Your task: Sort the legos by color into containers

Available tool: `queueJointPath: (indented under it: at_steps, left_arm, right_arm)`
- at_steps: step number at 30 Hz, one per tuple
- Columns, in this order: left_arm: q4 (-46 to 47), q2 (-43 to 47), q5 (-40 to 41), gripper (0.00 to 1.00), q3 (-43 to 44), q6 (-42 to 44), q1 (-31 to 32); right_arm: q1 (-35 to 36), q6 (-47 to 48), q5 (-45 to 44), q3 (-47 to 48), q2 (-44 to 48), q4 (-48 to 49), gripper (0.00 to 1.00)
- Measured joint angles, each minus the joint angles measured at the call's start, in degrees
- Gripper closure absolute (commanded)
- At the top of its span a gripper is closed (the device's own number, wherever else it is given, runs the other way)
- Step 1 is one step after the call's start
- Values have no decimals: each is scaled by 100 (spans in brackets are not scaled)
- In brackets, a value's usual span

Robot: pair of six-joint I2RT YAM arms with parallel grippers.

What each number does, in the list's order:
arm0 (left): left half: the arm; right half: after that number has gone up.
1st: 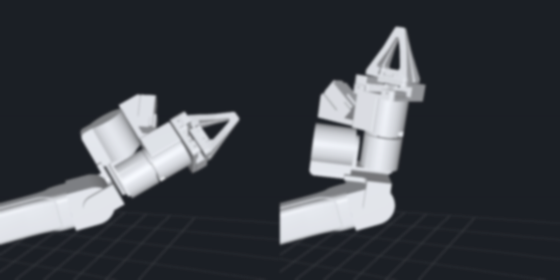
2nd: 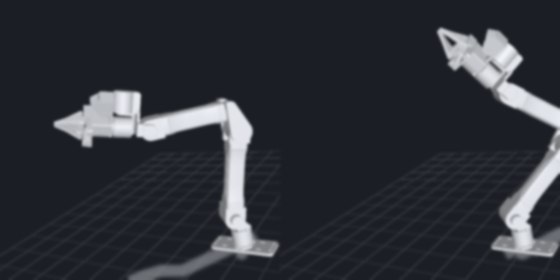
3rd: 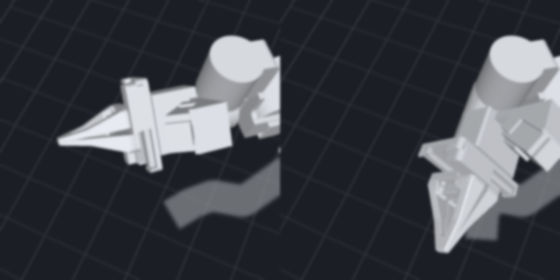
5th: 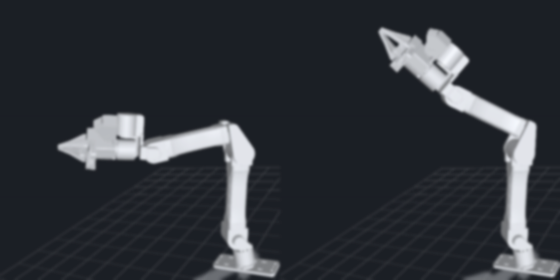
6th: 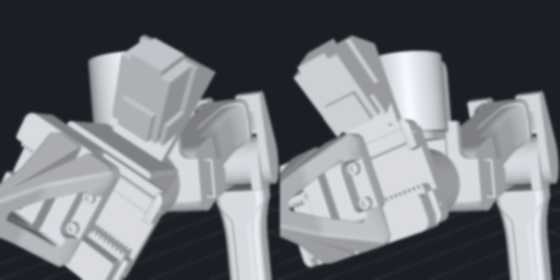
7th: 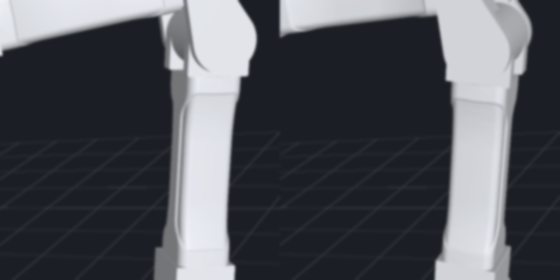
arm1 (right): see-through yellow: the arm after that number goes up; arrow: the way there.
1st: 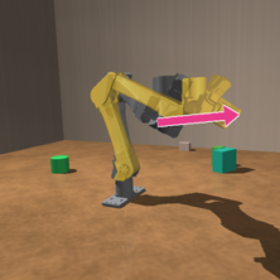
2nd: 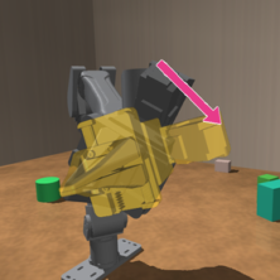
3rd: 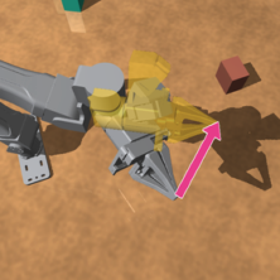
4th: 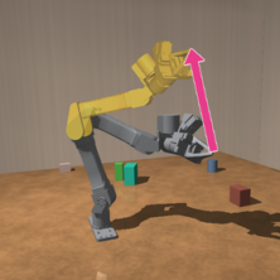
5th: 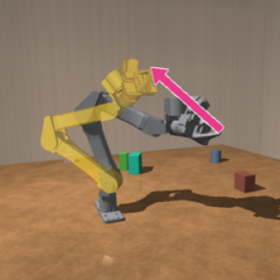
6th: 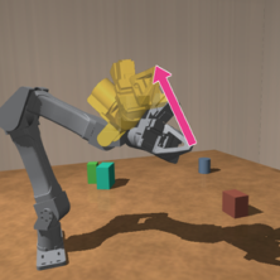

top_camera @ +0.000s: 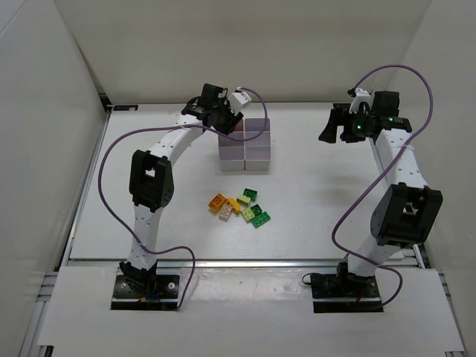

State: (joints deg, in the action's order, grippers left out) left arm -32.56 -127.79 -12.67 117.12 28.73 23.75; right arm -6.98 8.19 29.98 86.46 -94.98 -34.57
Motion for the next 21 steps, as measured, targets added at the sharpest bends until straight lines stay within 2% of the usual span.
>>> queueJointPath:
  at_steps: [9,16,21]
  left_arm:
    - [7,-44,2,37,190,52,0]
    - [2,-11,-98,38,219,-81,2]
    - [4,697,-168,38,-439,-544,4]
  right_arm:
    - [0,22,0,0,0,0,1]
    - [0,44,2,0,0,0,1]
    - [48,151,0,0,0,-2,1]
